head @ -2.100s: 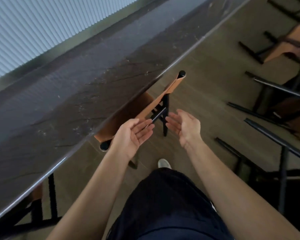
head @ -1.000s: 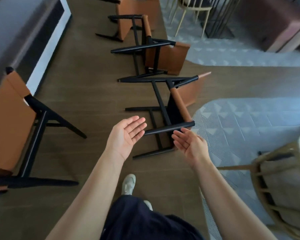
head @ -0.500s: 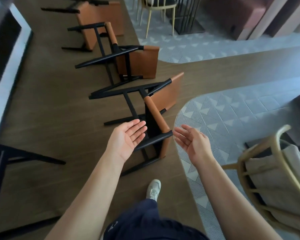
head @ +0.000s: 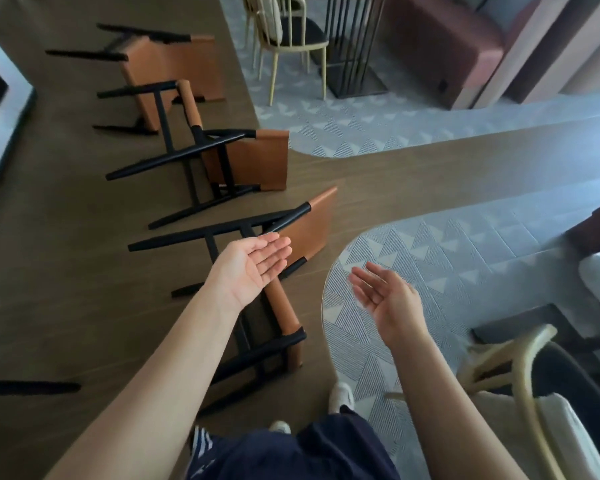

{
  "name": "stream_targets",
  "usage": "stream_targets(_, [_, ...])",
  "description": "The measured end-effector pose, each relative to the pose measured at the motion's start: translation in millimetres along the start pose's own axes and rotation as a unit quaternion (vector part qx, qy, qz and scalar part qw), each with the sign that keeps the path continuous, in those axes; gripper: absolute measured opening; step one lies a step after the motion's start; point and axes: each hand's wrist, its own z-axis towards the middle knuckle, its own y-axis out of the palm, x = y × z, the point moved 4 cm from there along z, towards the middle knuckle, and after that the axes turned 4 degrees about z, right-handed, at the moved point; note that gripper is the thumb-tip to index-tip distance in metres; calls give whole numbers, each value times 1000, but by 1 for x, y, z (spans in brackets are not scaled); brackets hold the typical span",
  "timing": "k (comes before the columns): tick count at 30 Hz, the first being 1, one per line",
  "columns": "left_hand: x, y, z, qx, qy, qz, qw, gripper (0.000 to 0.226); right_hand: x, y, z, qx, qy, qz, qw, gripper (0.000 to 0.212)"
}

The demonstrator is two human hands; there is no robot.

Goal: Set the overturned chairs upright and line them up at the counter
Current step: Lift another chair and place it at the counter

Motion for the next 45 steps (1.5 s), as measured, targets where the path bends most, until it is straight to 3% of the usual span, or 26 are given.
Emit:
stream_targets(13, [-8,103,80,91,43,-43,994,27,-114,5,129,-62,46,-63,995,20])
stream_targets(27, [6,151,166,112,27,-63,991,28,-159,10,217,-63,75,-72,993,20])
stream_targets(39, [94,180,307,136,61,-97,984,29,-199,124,378,-122,97,-176,972,18])
stream_targets(45, [127,193,352,165,63,-103,979,30,-218,170,432,-134,123,-176,967,16])
